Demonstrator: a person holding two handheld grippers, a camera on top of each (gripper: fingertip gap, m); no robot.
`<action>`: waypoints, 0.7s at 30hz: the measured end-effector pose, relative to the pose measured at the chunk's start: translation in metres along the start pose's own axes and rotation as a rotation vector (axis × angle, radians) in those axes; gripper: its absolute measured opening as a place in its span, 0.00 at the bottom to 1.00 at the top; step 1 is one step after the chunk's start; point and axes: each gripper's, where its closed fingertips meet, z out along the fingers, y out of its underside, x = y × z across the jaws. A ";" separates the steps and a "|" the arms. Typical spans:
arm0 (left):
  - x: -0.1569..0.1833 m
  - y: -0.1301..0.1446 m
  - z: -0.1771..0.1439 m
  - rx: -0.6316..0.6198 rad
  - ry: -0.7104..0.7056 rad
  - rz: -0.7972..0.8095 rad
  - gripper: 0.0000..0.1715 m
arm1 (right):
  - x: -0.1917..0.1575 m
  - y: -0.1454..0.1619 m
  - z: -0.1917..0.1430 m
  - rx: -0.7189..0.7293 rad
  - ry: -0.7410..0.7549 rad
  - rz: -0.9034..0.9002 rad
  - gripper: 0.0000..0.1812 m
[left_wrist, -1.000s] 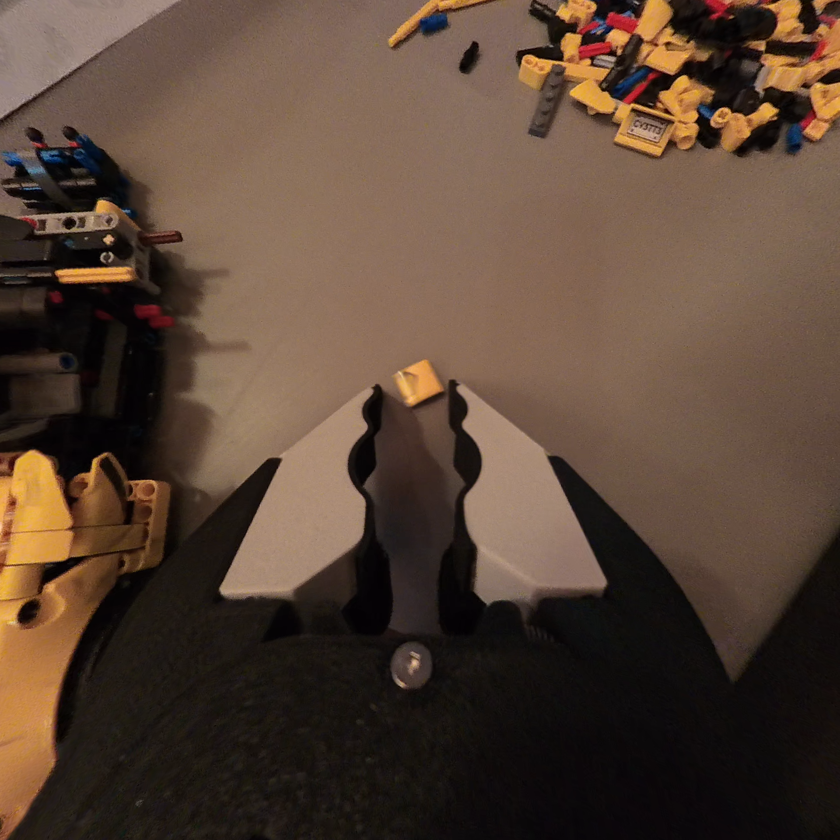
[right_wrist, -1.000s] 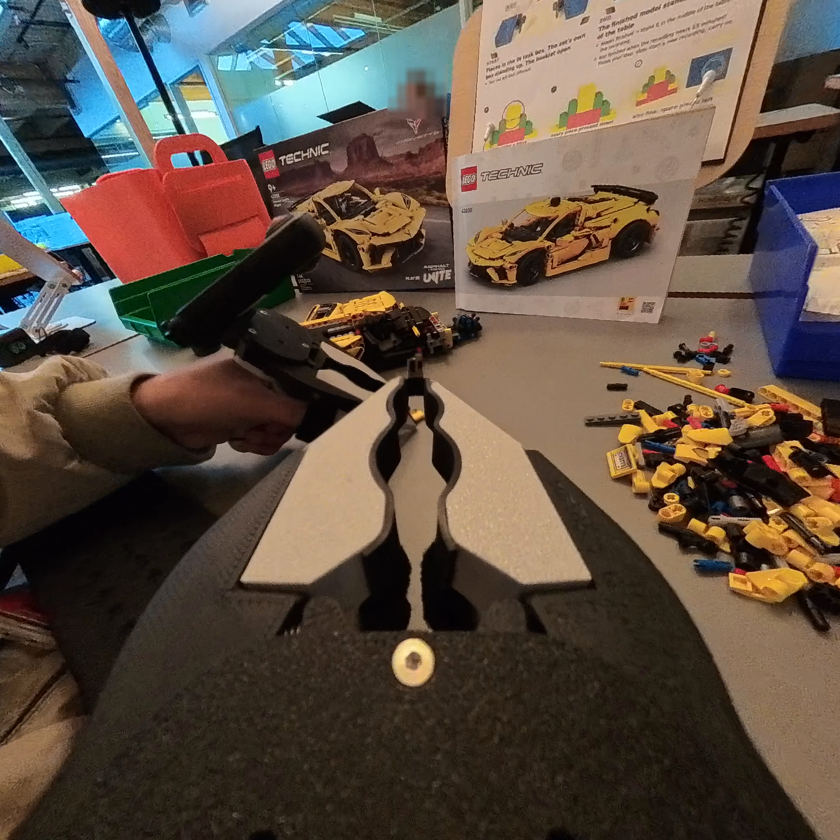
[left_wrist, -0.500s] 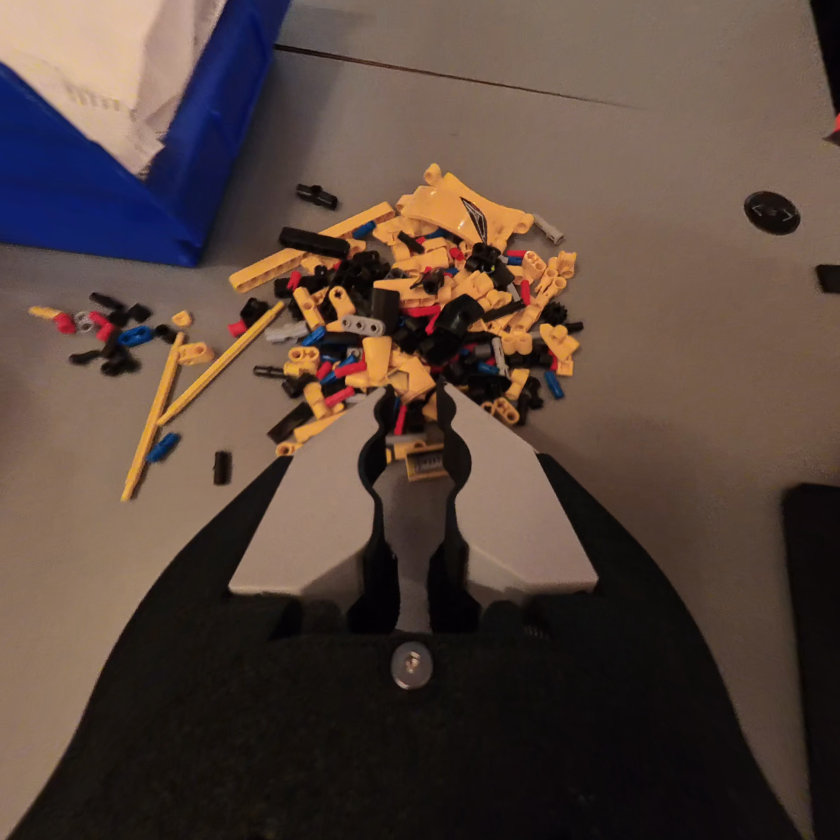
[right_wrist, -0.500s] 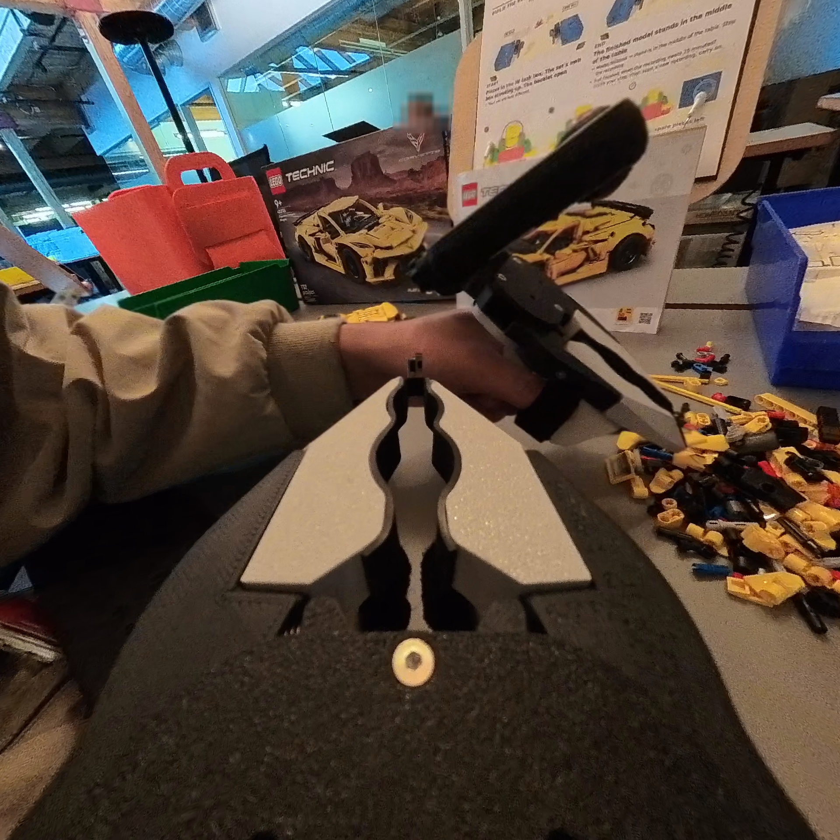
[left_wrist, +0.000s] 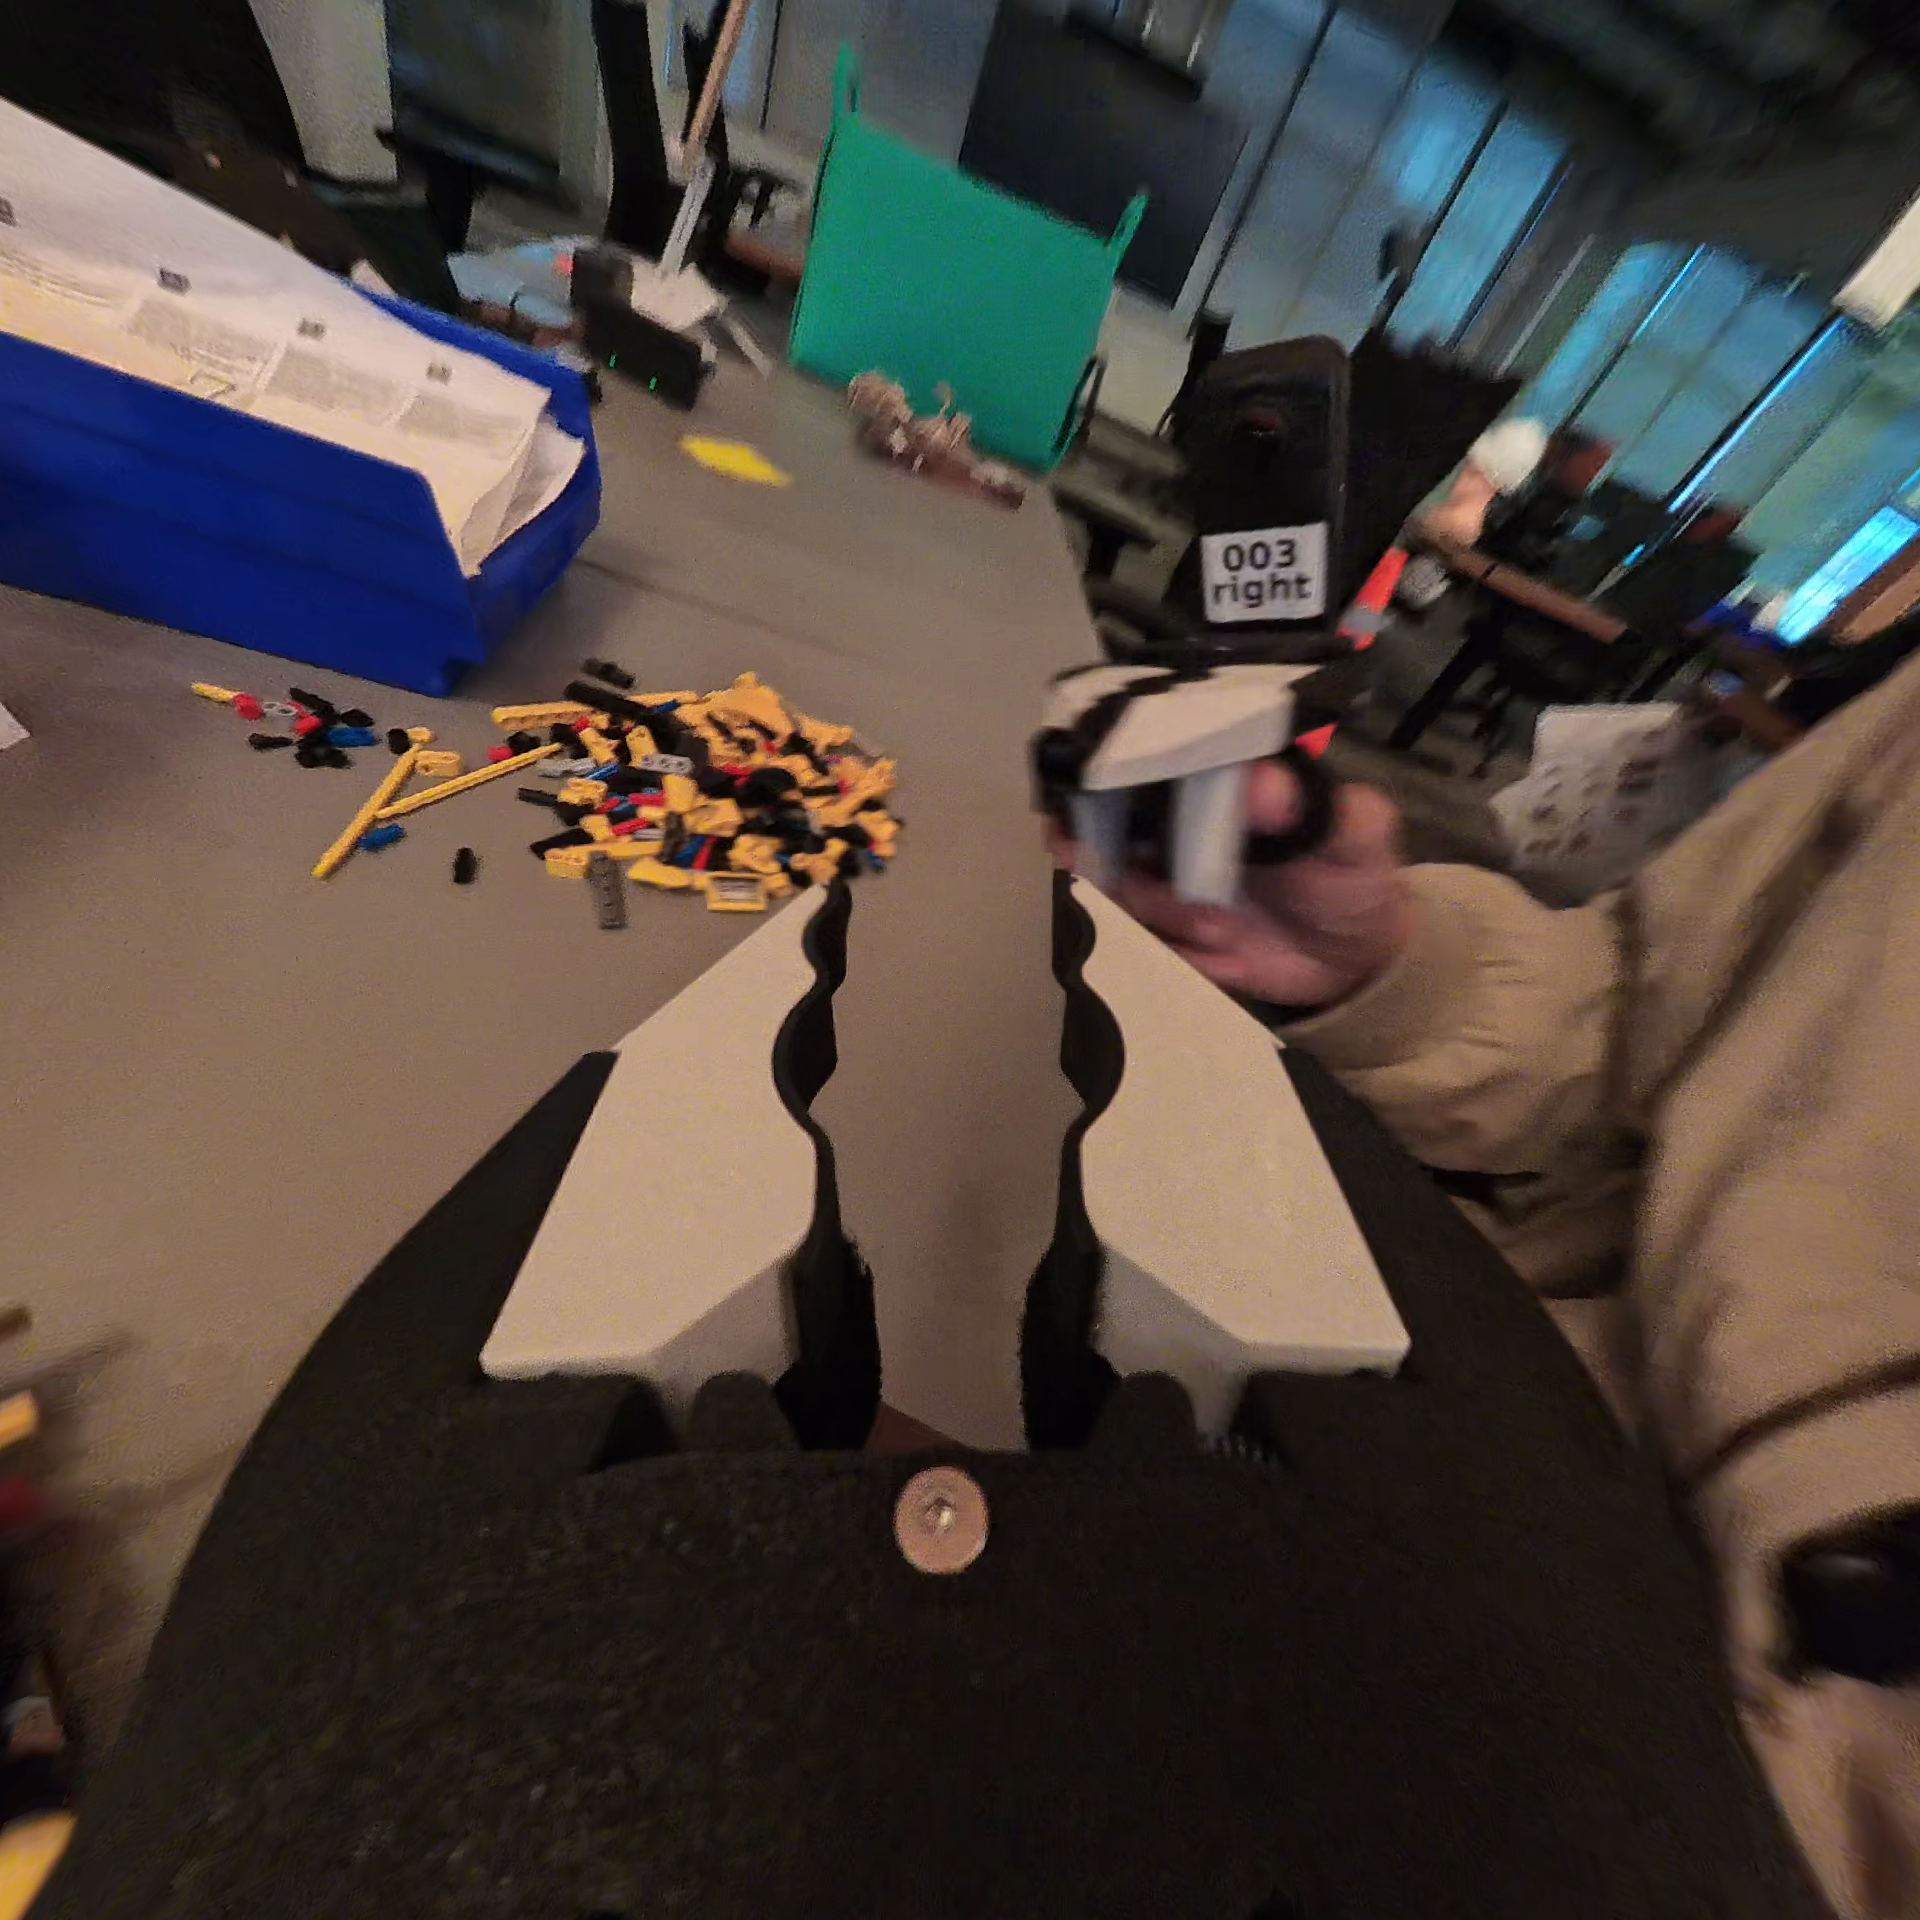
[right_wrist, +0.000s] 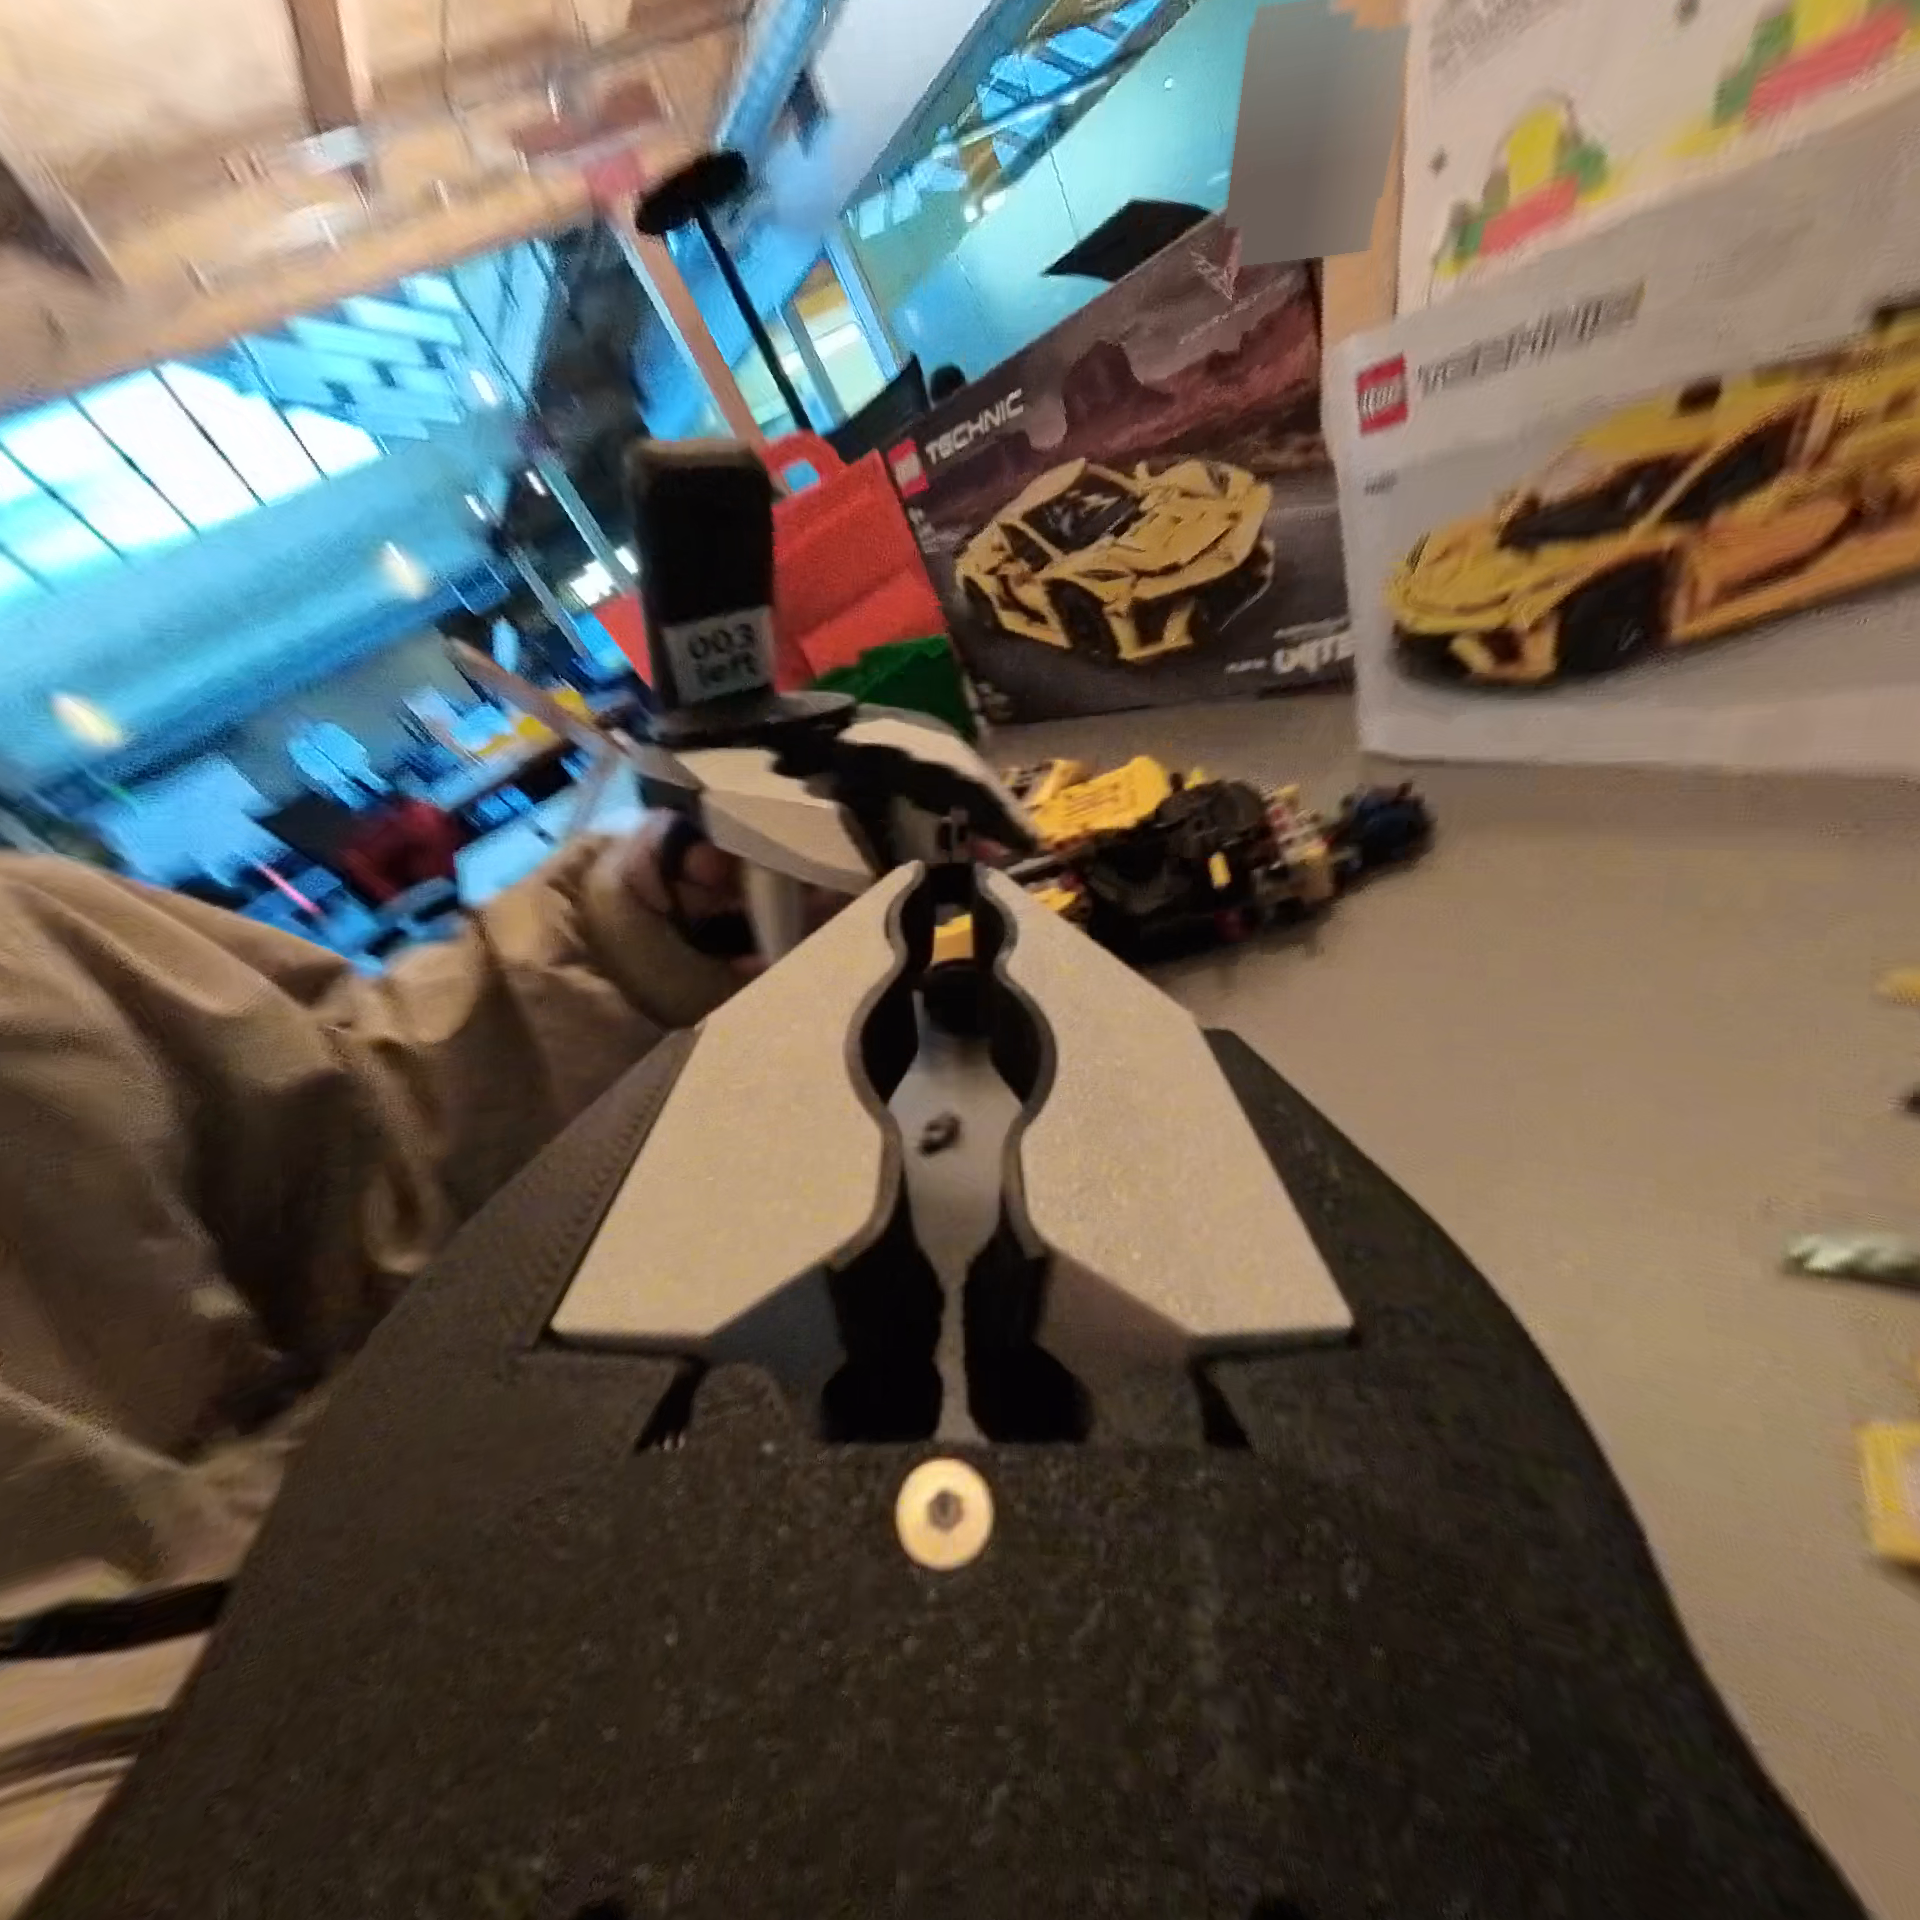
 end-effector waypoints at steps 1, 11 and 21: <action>0.006 -0.005 -0.017 0.033 0.003 -0.037 0.22 | -0.004 -0.003 0.013 -0.045 0.032 -0.197 0.02; -0.021 -0.025 -0.132 0.376 -0.107 -0.222 0.22 | -0.039 -0.001 0.126 -0.005 0.047 -1.377 0.02; -0.013 -0.005 -0.126 0.342 0.035 -0.290 0.14 | -0.055 0.029 0.140 0.054 -0.113 -1.114 0.03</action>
